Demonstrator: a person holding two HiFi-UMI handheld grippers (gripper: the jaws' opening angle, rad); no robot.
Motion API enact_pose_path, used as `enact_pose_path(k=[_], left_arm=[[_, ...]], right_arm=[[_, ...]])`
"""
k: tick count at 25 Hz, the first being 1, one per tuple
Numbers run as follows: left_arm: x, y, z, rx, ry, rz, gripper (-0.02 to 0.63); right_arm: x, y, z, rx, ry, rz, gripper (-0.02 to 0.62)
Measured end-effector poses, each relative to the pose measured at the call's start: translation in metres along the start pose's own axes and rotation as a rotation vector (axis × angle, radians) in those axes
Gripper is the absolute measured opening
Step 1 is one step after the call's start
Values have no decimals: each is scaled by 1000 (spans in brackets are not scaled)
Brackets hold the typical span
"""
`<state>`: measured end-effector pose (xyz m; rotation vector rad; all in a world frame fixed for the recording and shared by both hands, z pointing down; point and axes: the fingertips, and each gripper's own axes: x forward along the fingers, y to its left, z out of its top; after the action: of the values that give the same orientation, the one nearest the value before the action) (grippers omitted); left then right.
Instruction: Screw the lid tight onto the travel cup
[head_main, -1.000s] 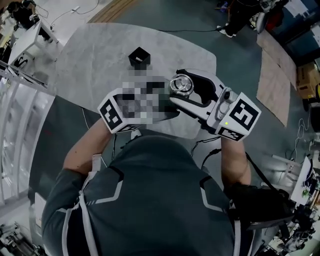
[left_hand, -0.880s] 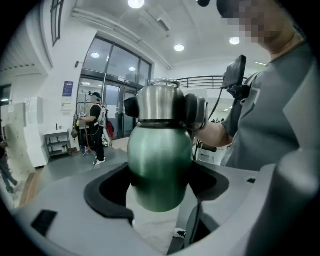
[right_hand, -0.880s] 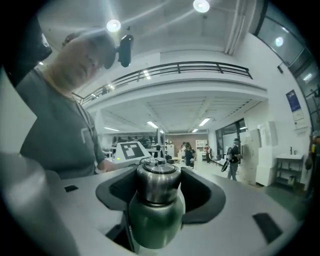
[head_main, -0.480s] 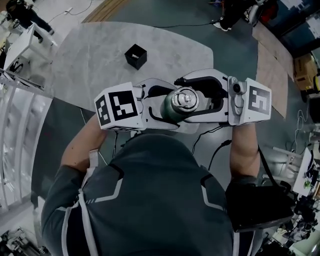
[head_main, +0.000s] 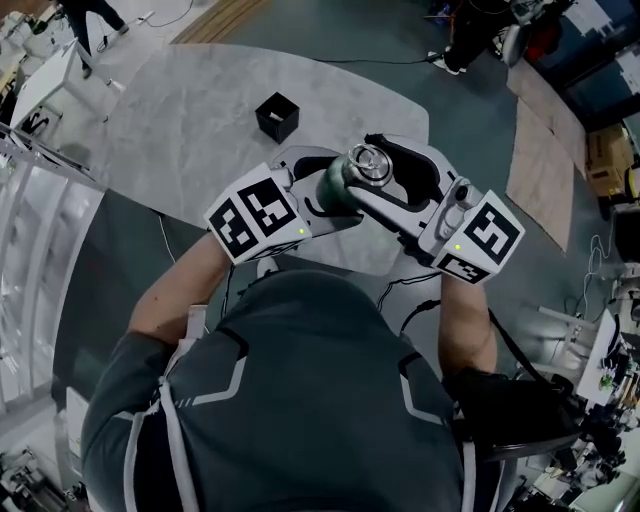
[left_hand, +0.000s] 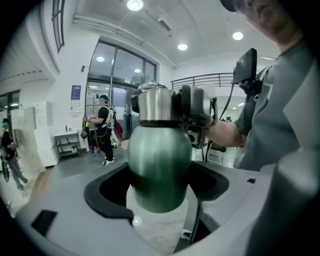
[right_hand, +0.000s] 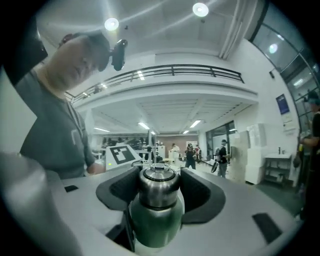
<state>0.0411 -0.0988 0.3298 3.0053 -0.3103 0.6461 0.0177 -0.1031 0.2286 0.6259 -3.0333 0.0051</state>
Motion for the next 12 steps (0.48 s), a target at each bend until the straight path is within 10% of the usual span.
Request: enact_pose_path(k=[12], left_arm=[[-10, -41, 10, 56, -45, -256, 368]], right_arm=[[-9, 41, 11, -60, 6, 410, 302]])
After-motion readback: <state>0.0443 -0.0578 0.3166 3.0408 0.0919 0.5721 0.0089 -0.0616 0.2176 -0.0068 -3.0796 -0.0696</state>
